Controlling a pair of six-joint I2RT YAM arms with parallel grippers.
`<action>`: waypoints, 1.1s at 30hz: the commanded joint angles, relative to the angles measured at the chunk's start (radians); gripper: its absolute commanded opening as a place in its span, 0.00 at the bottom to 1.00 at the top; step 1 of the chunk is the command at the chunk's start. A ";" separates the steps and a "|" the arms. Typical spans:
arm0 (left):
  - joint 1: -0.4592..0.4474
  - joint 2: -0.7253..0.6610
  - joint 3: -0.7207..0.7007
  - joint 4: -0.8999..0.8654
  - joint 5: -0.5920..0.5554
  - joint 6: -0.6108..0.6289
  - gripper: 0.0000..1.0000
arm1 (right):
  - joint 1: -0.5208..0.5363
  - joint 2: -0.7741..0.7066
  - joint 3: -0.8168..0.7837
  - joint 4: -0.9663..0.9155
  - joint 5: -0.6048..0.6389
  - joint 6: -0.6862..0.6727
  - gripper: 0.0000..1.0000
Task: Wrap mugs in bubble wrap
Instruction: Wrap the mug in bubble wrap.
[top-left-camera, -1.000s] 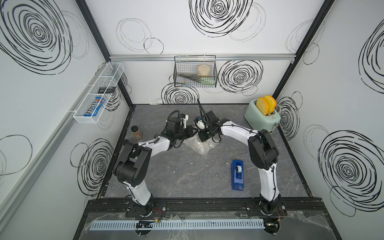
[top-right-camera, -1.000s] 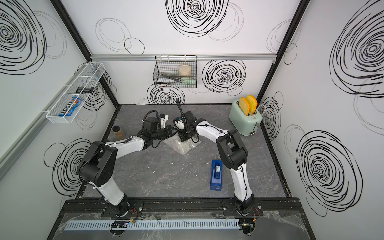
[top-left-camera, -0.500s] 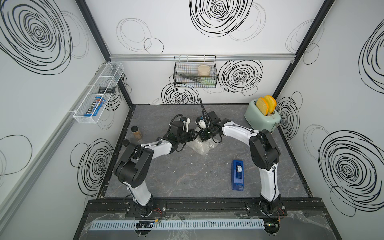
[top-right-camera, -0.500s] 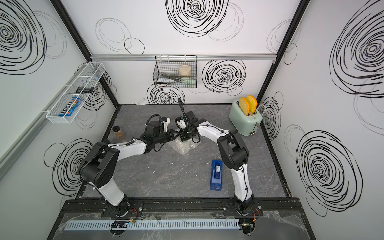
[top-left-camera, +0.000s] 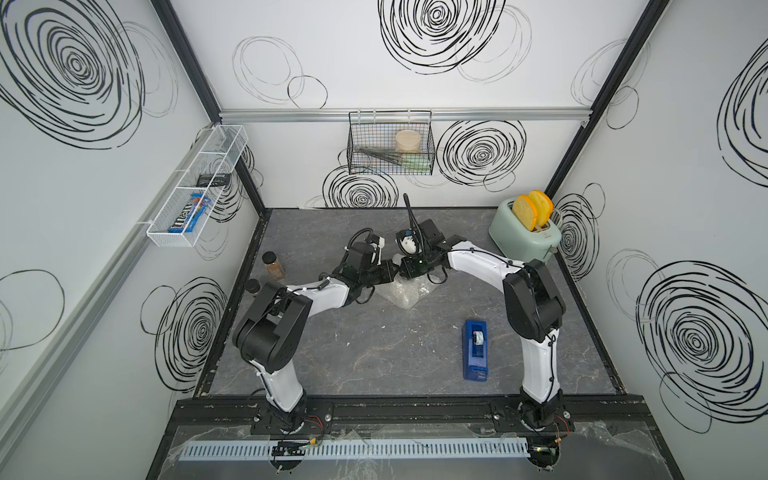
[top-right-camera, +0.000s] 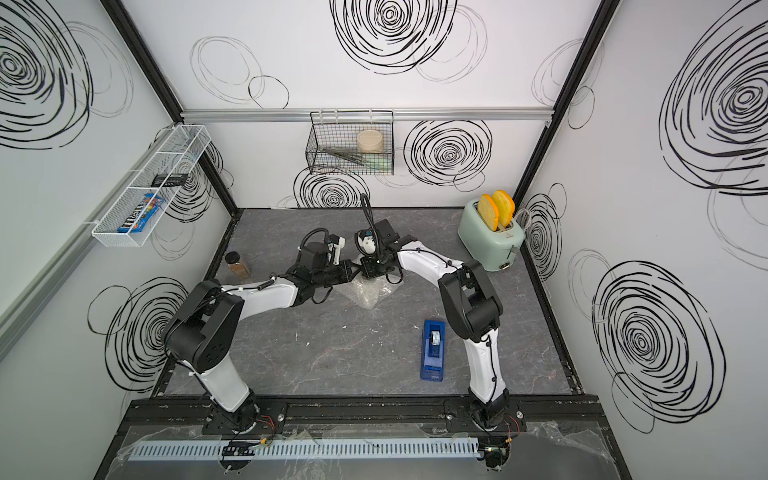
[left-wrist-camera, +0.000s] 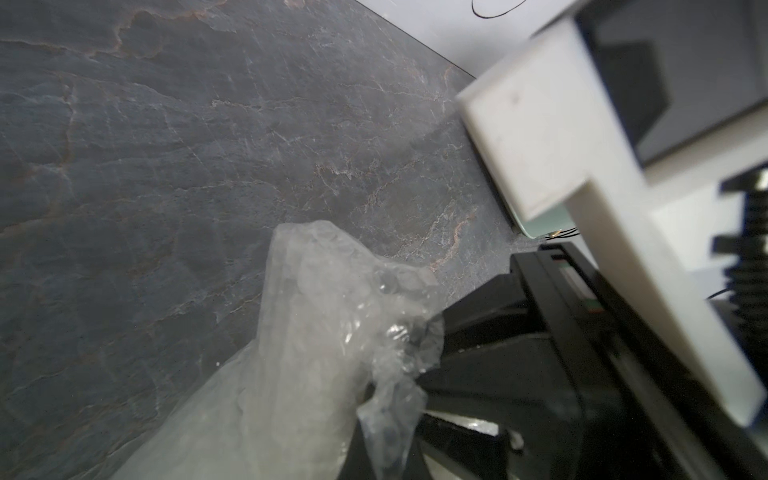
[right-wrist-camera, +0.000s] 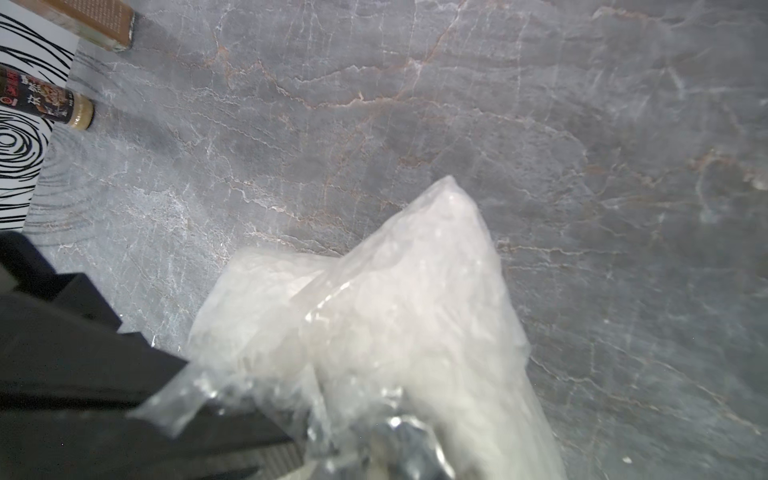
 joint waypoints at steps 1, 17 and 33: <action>-0.042 0.049 0.004 -0.096 0.011 0.024 0.00 | 0.026 -0.060 0.017 -0.011 -0.073 0.007 0.17; -0.073 0.052 0.047 -0.157 -0.028 0.063 0.00 | -0.058 -0.180 -0.055 0.032 -0.148 0.117 0.20; -0.168 0.078 0.156 -0.335 -0.228 0.189 0.10 | -0.154 -0.079 -0.036 0.058 -0.255 0.208 0.17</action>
